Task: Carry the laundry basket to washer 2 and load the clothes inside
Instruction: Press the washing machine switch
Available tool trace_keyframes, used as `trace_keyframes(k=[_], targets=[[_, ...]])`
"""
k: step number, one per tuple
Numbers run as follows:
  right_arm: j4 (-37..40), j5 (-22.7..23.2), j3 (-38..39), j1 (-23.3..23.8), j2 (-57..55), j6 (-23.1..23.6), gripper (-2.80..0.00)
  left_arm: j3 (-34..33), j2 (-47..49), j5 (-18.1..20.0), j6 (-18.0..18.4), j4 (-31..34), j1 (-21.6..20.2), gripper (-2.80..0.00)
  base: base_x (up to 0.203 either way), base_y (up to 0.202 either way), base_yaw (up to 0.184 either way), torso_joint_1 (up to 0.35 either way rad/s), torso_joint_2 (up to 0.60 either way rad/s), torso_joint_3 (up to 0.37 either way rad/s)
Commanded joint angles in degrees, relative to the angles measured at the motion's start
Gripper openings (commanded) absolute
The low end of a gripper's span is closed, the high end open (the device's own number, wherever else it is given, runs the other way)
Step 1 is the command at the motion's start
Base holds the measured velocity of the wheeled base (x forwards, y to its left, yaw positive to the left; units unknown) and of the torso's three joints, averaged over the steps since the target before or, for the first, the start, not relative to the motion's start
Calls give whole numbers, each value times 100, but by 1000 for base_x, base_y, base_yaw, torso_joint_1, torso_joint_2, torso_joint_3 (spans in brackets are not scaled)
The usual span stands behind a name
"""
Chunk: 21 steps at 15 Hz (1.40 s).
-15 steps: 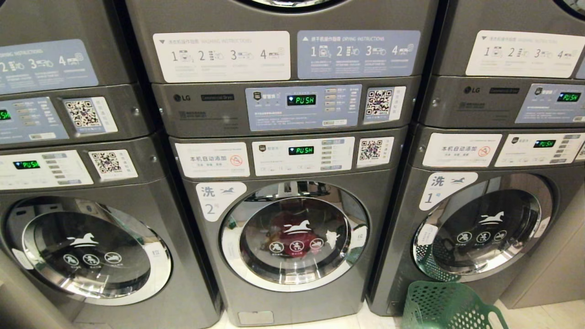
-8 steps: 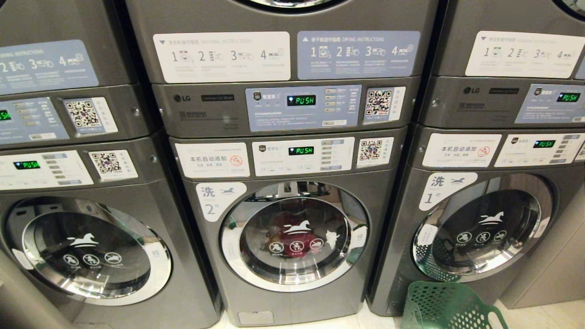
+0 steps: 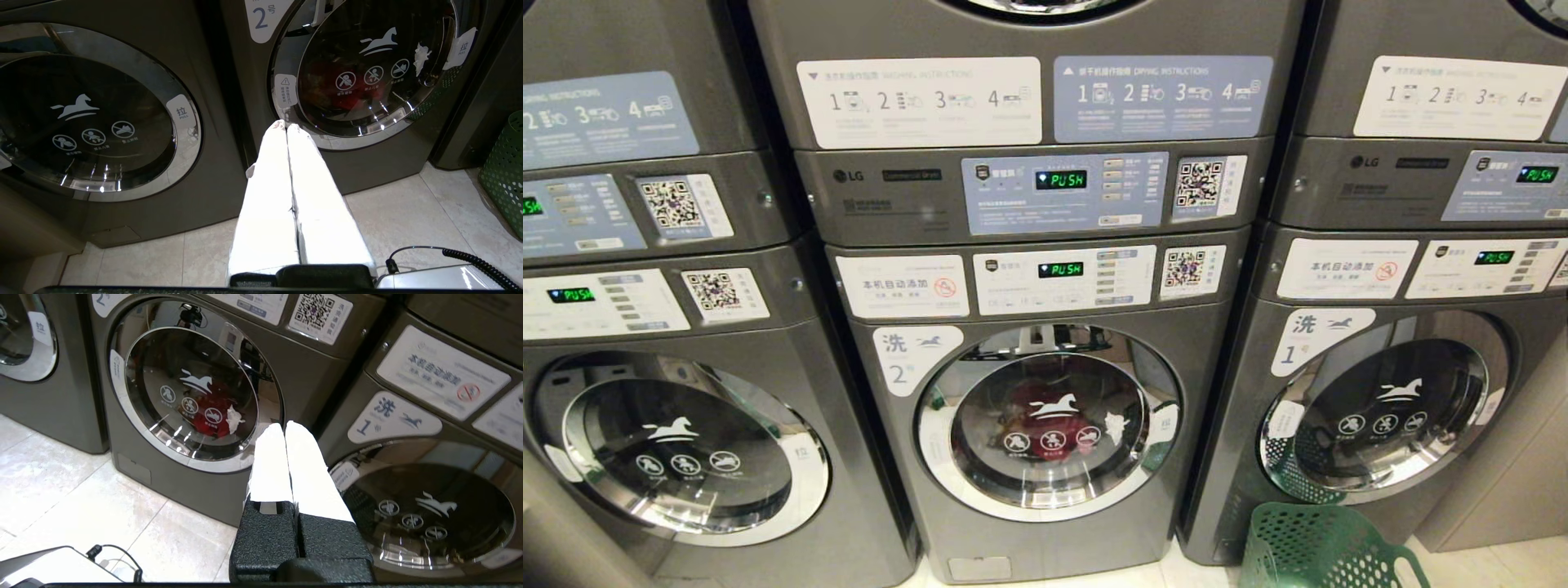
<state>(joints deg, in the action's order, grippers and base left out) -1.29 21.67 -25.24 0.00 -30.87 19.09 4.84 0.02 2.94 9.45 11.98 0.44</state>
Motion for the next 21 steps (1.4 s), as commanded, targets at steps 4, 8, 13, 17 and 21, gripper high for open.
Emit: trace_keyframes(k=[4, 8, 13, 17, 21], targets=[[-1397, 191, -1063, -126, -3814, 215, -280, -2, -2, -91, -642, 6, 0, -280, 0, 0, 0, 0, 0, 0], [-3162, 0, -1549, -947, -5915, 339, -280, -1, -2, -233, -866, 6, 0, -280, 0, 0, 0, 0, 0, 0], [-4452, -504, -2704, -1740, -7629, 374, -280, -1, -2, -233, -866, -2, 0, -280, 0, 0, 0, 0, 0, 0], [-4717, -539, -3232, -1783, -8207, 447, -280, -1, -2, -233, -866, -2, 0, -280, 0, 0, 0, 0, 0, 0], [-5395, -558, -3800, -1797, -8928, 404, -280, -1, -2, -233, -866, 4, 0, -280, 0, 0, 0, 0, 0, 0]])
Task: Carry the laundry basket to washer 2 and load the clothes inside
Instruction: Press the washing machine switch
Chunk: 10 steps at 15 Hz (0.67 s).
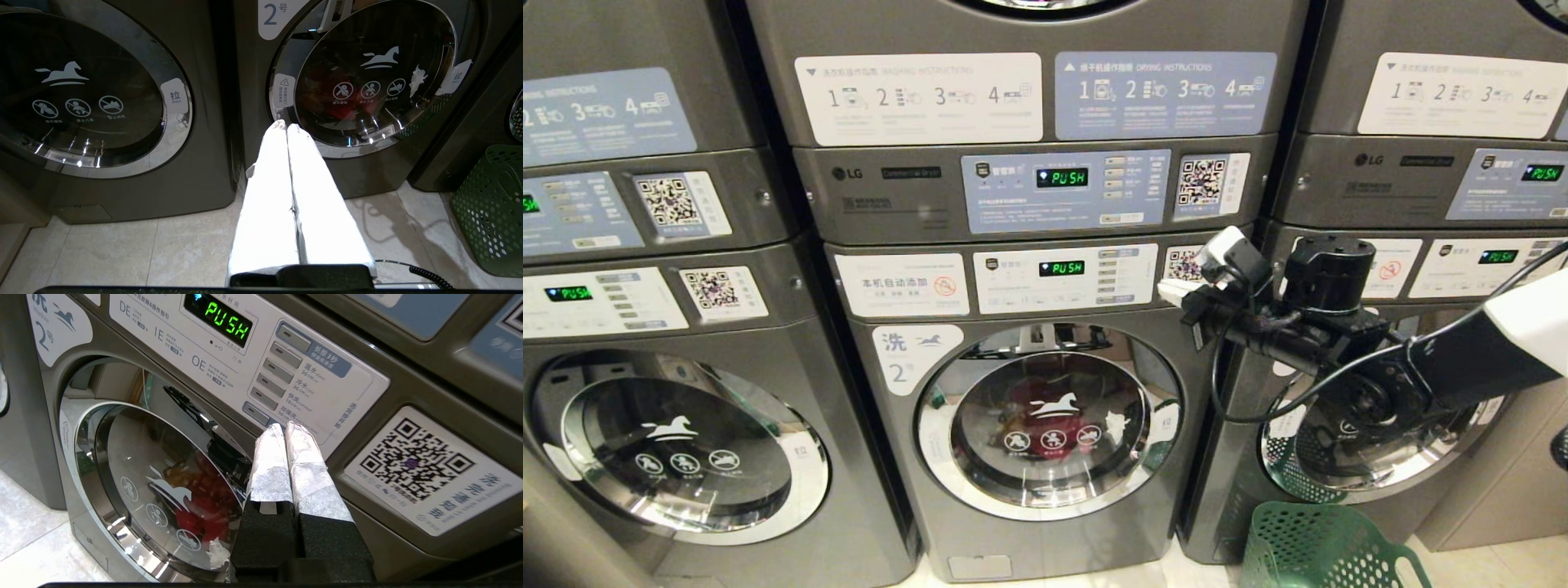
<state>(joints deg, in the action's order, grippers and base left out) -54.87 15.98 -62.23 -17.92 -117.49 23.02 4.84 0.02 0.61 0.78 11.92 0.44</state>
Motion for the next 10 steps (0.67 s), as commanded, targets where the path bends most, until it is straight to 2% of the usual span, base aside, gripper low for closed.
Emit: trace_keyframes(k=[1, 5, 10], targets=[[-57, 10, -143, -17, -333, 12, -280, -1, -2, -8, 1, 3, 0, -280, 0, 0, 0, 0, 0, 0], [-88, 27, -594, -97, -614, -12, -280, -1, -2, -5, 1, 9, 0, -280, 0, 0, 0, 0, 0, 0], [-404, 25, -1591, -380, -1314, -183, -280, -1, -2, -2, 1, 9, 0, -280, 0, 0, 0, 0, 0, 0]])
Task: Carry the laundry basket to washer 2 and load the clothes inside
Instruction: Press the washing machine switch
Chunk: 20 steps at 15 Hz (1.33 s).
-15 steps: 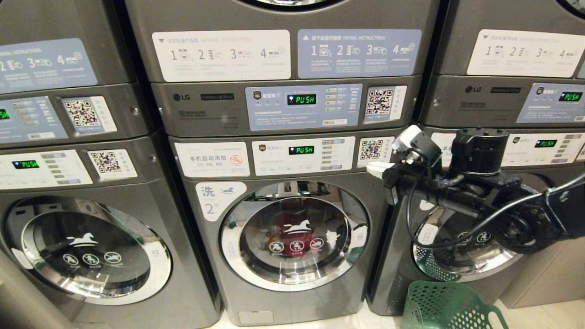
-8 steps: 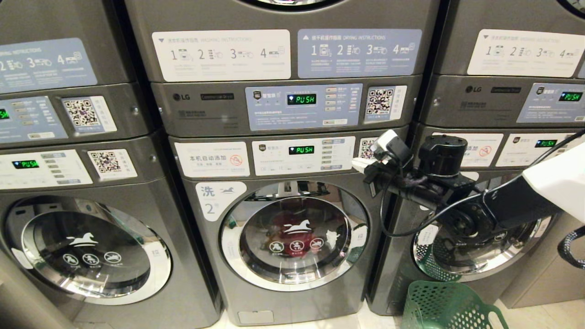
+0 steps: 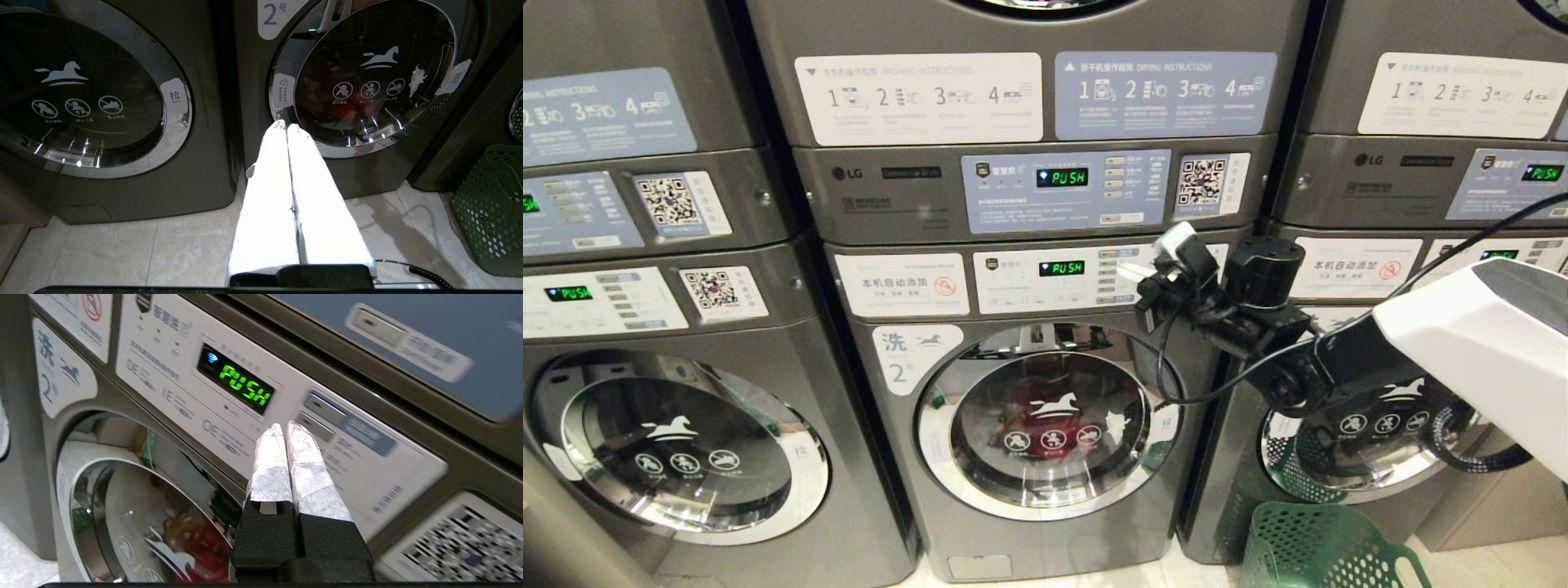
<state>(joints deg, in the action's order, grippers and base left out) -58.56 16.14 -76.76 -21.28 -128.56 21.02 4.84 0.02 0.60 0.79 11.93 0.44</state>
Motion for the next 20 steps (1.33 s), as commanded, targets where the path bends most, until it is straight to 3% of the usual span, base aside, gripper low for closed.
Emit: trace_keyframes(k=[1, 6, 20], targets=[[-45, 4, -185, -68, -270, 0, -280, -1, -2, 0, 0, 4, 0, -280, 0, 0, 0, 0, 0, 0], [-105, -258, -516, -69, -542, -66, -280, -1, -2, -6, 0, 3, 0, -280, 0, 0, 0, 0, 0, 0], [-36, -1059, -1702, -254, -1310, -1496, -280, -1, -2, 2, 0, 2, 0, -280, 0, 0, 0, 0, 0, 0]])
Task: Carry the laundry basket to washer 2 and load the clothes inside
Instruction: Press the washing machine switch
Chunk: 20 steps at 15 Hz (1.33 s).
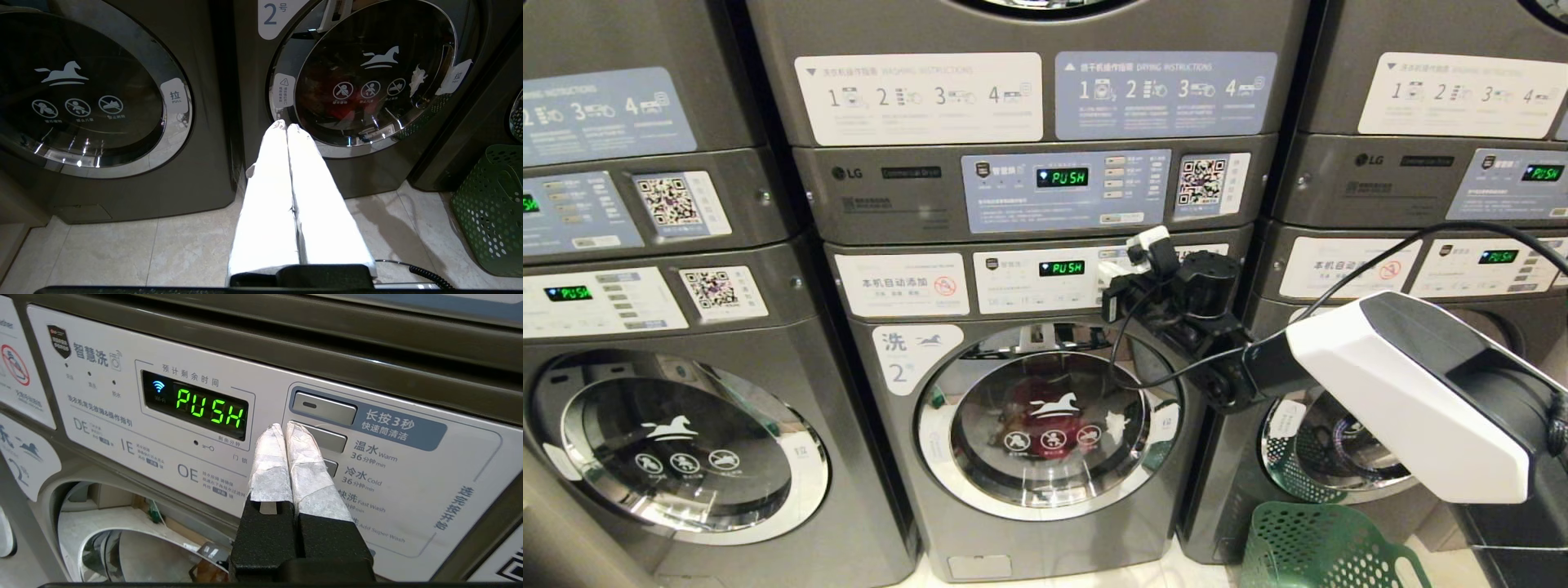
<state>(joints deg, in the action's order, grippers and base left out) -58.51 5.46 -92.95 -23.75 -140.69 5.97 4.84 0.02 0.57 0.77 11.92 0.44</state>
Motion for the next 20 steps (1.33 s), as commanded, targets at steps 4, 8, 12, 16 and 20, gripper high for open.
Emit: trace_keyframes(k=[4, 8, 12, 16, 20], targets=[[16, -10, -224, -6, -248, -114, -280, -1, -2, -5, 2, 12, 0, -280, 0, 0, 0, 0, 0, 0], [16, -93, -294, 10, -319, -158, -280, -1, -2, 2, 2, 9, 0, -280, 0, 0, 0, 0, 0, 0], [16, -221, -373, 49, -310, -167, -280, -1, -2, 3, 2, 3, 0, -280, 0, 0, 0, 0, 0, 0], [16, -252, -160, 115, -150, -158, -280, -1, -2, 4, 2, 4, 0, -280, 0, 0, 0, 0, 0, 0], [-45, -252, 325, 117, 64, -123, -280, -1, -2, -4, 2, 11, 0, -280, 0, 0, 0, 0, 0, 0]])
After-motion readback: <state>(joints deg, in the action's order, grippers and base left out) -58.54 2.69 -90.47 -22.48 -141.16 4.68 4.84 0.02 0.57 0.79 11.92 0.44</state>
